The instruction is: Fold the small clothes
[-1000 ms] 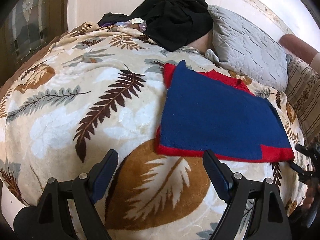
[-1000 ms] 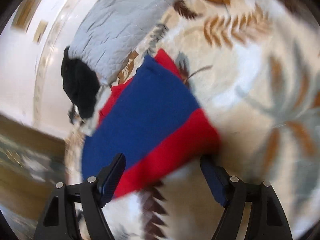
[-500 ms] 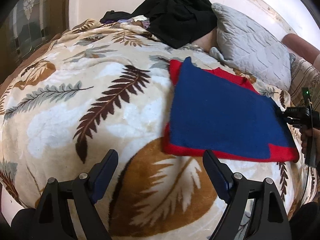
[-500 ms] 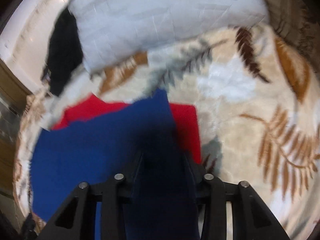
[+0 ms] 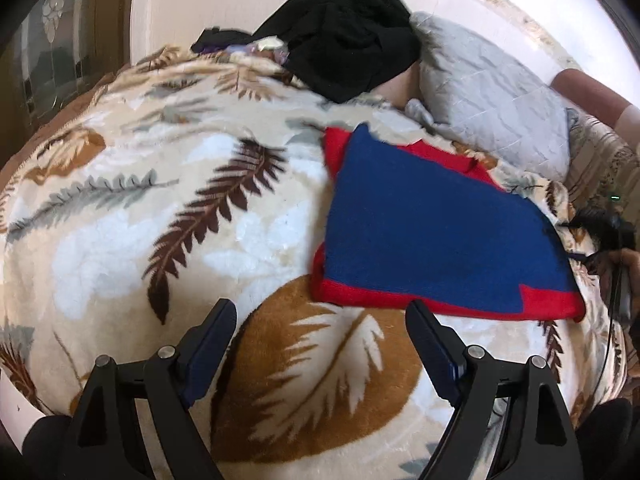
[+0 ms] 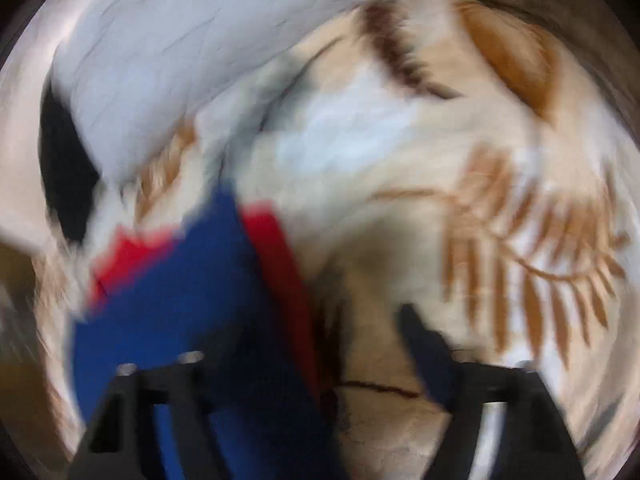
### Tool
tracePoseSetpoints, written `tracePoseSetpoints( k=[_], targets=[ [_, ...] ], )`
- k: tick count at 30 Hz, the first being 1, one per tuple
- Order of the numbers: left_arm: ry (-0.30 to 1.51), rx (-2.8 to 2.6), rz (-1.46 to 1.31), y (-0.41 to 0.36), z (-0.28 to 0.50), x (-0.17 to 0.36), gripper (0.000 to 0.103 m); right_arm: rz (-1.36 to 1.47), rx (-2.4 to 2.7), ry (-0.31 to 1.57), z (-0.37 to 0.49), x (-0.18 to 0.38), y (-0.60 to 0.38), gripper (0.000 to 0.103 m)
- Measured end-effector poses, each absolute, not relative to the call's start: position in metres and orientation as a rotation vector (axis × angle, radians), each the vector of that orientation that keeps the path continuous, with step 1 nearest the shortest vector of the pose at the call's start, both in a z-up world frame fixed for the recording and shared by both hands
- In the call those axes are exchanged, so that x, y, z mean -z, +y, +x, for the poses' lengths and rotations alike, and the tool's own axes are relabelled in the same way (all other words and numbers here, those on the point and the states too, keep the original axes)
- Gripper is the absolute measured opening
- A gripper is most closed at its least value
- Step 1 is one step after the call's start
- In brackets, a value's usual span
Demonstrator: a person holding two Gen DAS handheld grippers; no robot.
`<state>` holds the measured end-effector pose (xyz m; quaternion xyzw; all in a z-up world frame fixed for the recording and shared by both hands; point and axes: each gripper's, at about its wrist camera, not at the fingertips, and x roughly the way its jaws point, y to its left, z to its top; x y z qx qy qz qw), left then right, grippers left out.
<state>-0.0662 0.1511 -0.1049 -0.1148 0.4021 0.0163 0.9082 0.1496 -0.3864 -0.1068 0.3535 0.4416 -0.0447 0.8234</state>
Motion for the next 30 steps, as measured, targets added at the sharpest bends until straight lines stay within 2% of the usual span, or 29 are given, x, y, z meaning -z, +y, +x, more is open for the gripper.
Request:
tracePoseSetpoints(
  k=[2,3,6,7,12,16,30],
  targets=[
    [0.822,-0.042,-0.234,0.151,-0.072,0.102,0.087,0.855,0.172,0.88,0.122,0.093,-0.399,0.074],
    [0.832,-0.039,-0.242,0.151,-0.072,0.102,0.087,0.808,0.096,0.893,0.114,0.084,-0.387,0.074],
    [0.823,-0.024,-0.252,0.146,-0.073,0.095,0.087,0.445,-0.12,0.93,0.066,0.06,-0.307,0.078],
    [0.813,-0.015,-0.241,0.142,-0.074,0.091,0.087,0.418,-0.17,0.94,0.052,0.063,-0.293,0.079],
    [0.804,0.016,-0.176,0.118,-0.071,0.077,0.087,0.68,-0.333,0.98,-0.021,0.11,-0.27,0.079],
    [0.815,-0.028,-0.147,0.108,-0.057,0.067,0.087,0.878,-0.298,1.011,-0.019,0.146,-0.289,0.08],
    [0.885,-0.076,-0.101,0.084,-0.012,0.073,0.087,1.021,-0.214,0.975,0.015,0.151,-0.313,0.08]
  ],
)
